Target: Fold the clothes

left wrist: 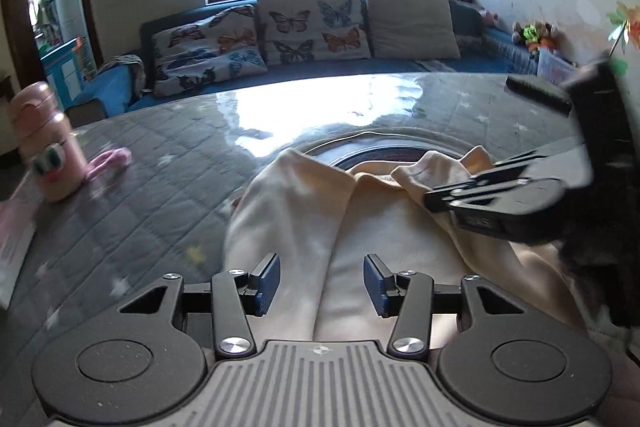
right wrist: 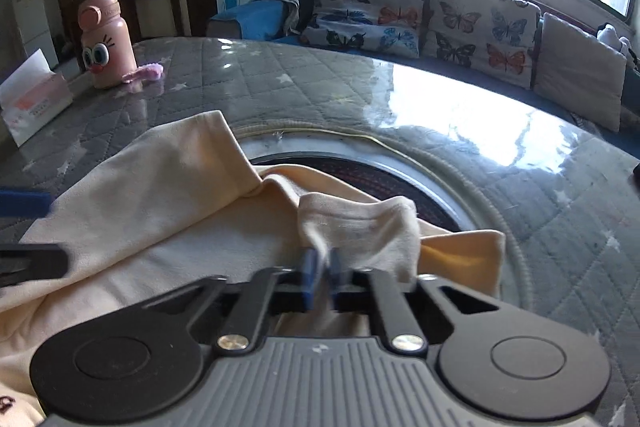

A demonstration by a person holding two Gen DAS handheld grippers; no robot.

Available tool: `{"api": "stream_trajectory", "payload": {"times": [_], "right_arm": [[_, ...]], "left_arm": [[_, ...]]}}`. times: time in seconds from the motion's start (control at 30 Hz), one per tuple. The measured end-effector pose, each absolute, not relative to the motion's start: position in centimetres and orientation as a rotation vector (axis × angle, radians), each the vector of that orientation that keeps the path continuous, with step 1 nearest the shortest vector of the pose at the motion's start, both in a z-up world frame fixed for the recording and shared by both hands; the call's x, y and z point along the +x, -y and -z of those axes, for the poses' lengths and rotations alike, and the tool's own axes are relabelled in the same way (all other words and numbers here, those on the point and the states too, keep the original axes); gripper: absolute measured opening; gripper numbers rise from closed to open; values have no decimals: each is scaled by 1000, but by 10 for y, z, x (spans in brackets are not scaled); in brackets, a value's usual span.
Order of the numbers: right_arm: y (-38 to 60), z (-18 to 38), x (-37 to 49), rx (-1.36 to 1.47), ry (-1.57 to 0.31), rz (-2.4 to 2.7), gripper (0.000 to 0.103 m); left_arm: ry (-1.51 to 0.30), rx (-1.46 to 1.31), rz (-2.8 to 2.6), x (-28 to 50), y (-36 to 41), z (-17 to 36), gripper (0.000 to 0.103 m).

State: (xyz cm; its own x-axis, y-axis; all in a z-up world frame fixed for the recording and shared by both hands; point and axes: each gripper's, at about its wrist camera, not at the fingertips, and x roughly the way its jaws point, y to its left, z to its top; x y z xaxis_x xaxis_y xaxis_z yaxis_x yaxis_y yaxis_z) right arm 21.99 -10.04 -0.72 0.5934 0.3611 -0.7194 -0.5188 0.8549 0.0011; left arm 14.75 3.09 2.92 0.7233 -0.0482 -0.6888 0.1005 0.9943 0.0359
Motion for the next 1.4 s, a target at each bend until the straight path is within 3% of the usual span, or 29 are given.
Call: {"api": "stream_trajectory", "payload": {"times": [0.5,0.57,0.63,0.73,1.13,1.4], "right_arm": [[237,-33,181,2,-689,-319,2],[264,-35,168,41,-685,-260,2],[281,-33,159,60,-689,-221,2],[302,-28,149,78,-703,-161,2],[336,0,134,121,-758,-56,5],[333,1,133,88,-756,-31,10]], "left_arm": [[-781,180,21,210,-12,11,49],[-774,193,13,211,-12,11,38],[-765,202,7,211,-13,11,17],[-754,190,-18,206,-20,7,5],[-595,7,-236,127,-119,-60,3],[-618,-74,-400,53,-196,-60,3]]}}
